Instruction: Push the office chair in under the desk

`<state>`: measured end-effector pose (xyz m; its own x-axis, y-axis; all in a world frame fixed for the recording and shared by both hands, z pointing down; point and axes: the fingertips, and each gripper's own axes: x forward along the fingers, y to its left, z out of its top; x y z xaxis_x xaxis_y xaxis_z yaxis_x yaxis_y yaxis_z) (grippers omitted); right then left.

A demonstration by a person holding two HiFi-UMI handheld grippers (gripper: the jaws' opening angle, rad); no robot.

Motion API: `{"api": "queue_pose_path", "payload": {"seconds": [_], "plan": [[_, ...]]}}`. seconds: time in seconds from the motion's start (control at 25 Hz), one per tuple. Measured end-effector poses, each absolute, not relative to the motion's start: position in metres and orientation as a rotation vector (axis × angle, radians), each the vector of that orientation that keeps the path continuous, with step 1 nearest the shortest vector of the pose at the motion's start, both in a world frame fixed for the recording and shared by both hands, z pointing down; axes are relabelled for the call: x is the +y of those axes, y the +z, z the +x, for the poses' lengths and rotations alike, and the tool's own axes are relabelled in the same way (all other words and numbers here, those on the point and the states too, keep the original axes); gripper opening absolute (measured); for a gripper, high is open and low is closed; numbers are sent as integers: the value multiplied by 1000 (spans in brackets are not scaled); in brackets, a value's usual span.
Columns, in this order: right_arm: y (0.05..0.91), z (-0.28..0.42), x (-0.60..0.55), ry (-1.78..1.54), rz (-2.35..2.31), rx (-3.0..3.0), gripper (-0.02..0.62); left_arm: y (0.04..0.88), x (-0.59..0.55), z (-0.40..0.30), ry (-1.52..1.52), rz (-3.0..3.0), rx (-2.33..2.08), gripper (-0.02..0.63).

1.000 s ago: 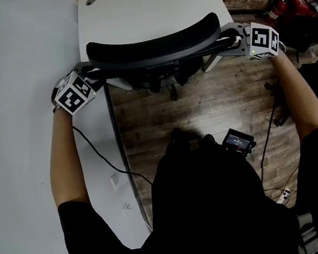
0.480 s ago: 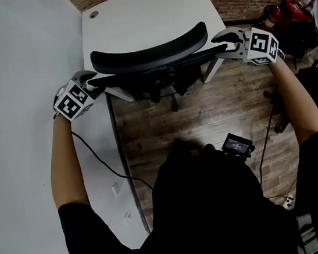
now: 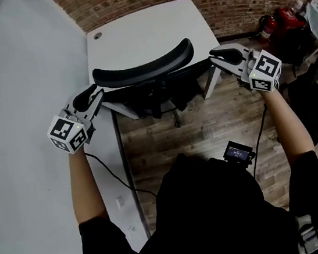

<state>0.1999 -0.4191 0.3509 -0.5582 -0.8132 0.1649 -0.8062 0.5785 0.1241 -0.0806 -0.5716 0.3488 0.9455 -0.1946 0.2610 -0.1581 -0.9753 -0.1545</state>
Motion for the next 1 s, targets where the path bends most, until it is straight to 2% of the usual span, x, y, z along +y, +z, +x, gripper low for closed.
{"api": "queue_pose_path", "payload": {"seconds": [0.08,0.24,0.56,1.0], "plan": [[336,194,-406,-76,1469,-2630,43,330,-553,-80,-253,-3029,312,106],[313,187,-382,-108,1672,-2647,23,319,-518,-80,-84,-3062,396,35],[309,181,-322,-98,1862,-2574,8,307,-445,-93,237,-3037,727,14],[357,152,-251,-36,1676,-2716,8,366,-337,-102,56,-3066,942,15]]}}
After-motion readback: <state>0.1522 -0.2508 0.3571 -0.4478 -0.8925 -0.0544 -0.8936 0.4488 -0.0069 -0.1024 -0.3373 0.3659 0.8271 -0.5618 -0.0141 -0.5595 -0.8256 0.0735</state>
